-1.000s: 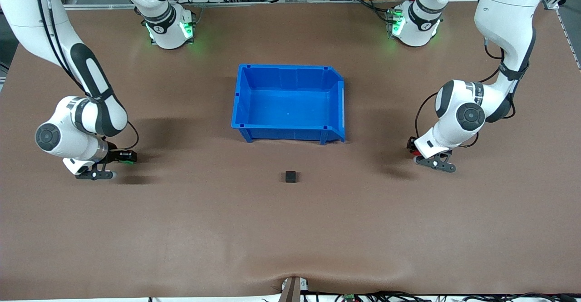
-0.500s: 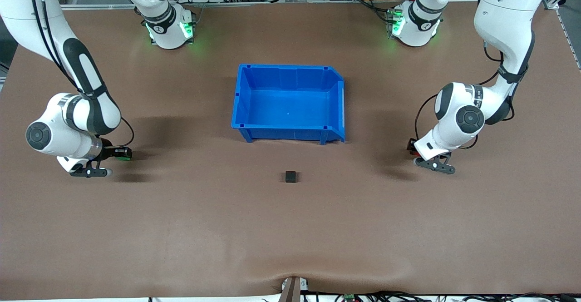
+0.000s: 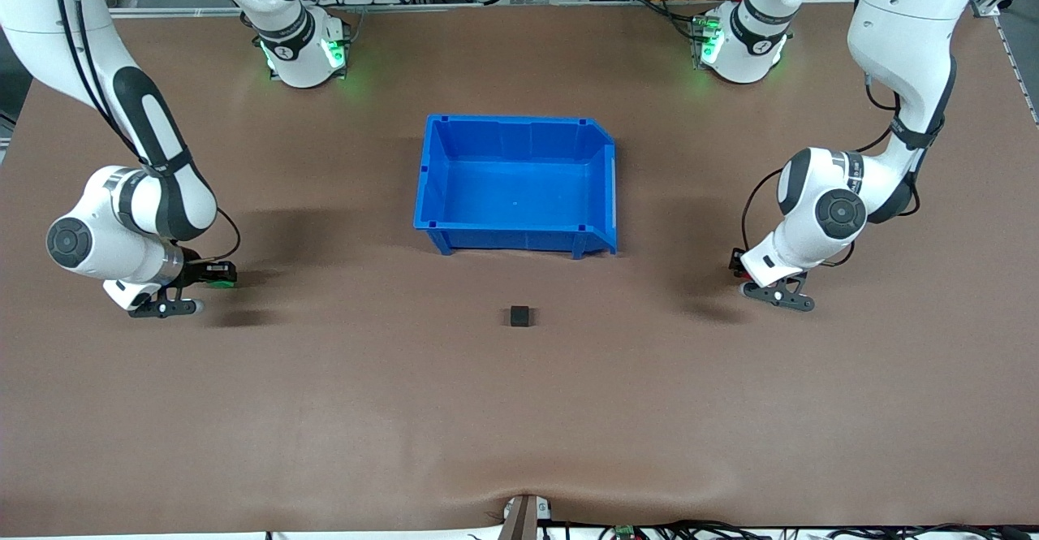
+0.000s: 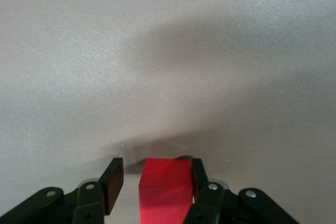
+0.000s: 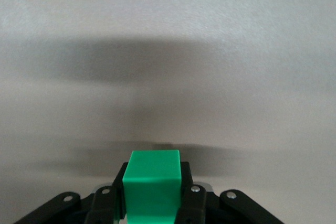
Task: Attach green and red cubes to black cube
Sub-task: 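Lift the red cube with the left gripper while the right gripper lifts green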
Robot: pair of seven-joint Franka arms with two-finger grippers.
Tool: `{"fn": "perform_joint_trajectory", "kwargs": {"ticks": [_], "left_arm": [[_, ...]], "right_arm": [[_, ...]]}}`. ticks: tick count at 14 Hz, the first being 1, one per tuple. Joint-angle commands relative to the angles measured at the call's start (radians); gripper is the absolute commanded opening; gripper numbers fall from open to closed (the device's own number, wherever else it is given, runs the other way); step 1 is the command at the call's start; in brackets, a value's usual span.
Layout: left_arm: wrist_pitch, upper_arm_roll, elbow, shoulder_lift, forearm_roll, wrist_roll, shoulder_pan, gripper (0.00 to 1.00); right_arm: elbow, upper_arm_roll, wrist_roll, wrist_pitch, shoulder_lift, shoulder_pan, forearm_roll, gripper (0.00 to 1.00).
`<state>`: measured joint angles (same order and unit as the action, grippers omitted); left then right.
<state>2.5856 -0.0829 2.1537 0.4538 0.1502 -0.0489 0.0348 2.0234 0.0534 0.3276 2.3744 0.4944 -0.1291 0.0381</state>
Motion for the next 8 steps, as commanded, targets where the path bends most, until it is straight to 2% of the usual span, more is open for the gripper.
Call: {"fn": "perform_joint_trajectory", "kwargs": {"ticks": [1, 6, 7, 8], "left_arm": [[0.005, -0.003, -0.011, 0.009, -0.008, 0.006, -0.004, 0.57], [0.004, -0.003, -0.006, 0.009, -0.008, 0.006, -0.006, 0.42], [0.004, -0.003, -0.005, 0.009, -0.008, 0.006, -0.009, 0.36], [0.004, -0.003, -0.003, 0.008, -0.008, 0.006, -0.012, 0.25]], "right_arm": [[0.006, -0.009, 0.183, -0.001, -0.025, -0.029, -0.009, 0.0], [-0.048, -0.009, 0.476, -0.004, -0.023, -0.032, -0.009, 0.0], [-0.067, -0.009, 0.543, -0.006, -0.023, -0.032, -0.009, 0.0], [-0.087, -0.01, 0.601, -0.01, -0.022, -0.033, -0.006, 0.0]]}}
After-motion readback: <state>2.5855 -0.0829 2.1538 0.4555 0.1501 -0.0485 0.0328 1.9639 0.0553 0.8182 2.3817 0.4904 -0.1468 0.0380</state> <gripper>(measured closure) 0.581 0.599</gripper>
